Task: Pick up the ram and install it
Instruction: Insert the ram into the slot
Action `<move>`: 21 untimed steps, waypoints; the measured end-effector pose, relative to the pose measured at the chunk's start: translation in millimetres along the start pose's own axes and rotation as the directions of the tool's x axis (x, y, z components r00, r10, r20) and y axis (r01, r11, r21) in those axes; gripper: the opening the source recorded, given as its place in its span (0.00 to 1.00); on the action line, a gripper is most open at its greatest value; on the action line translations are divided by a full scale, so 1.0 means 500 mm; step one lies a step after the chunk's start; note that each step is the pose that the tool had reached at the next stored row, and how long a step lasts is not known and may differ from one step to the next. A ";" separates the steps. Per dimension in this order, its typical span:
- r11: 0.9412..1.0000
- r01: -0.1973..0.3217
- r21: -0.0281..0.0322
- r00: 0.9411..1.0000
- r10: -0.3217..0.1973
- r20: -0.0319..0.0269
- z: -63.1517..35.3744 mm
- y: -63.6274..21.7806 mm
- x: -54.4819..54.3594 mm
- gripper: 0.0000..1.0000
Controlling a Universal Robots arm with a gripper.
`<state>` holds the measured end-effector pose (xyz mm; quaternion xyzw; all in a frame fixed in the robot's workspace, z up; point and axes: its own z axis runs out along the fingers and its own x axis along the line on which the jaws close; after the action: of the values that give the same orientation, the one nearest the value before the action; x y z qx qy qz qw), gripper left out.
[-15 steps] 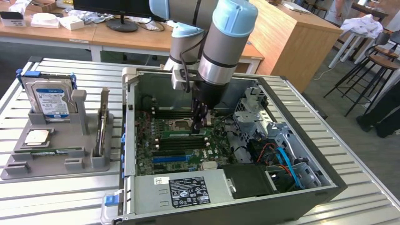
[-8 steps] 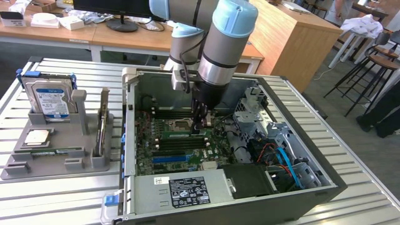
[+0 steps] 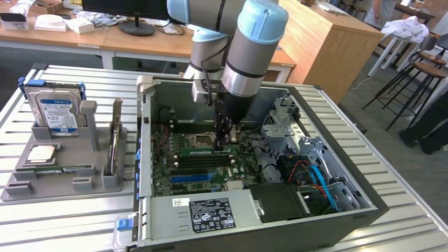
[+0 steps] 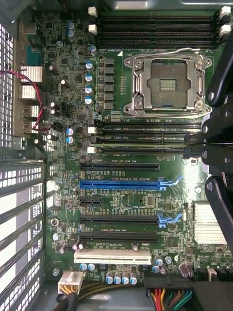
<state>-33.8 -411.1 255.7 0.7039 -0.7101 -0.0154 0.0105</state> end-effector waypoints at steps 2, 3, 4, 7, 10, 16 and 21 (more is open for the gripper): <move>1.000 0.000 0.000 1.000 0.000 0.000 0.000 0.000 0.000 0.11; 1.000 0.000 0.000 1.000 0.000 0.000 0.000 0.000 0.000 0.11; 1.000 0.000 0.000 1.000 0.000 0.000 0.000 0.000 0.000 0.11; 1.000 0.000 0.000 1.000 0.000 0.000 0.001 0.000 0.000 0.11; 1.000 0.000 0.000 1.000 0.000 0.000 0.003 0.000 0.000 0.11; 1.000 0.000 0.000 1.000 0.000 0.000 0.009 0.000 0.000 0.11; 1.000 0.000 0.000 1.000 0.000 0.000 0.011 0.000 0.000 0.11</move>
<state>-33.7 -411.0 250.4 0.7039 -0.7101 -0.0155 0.0104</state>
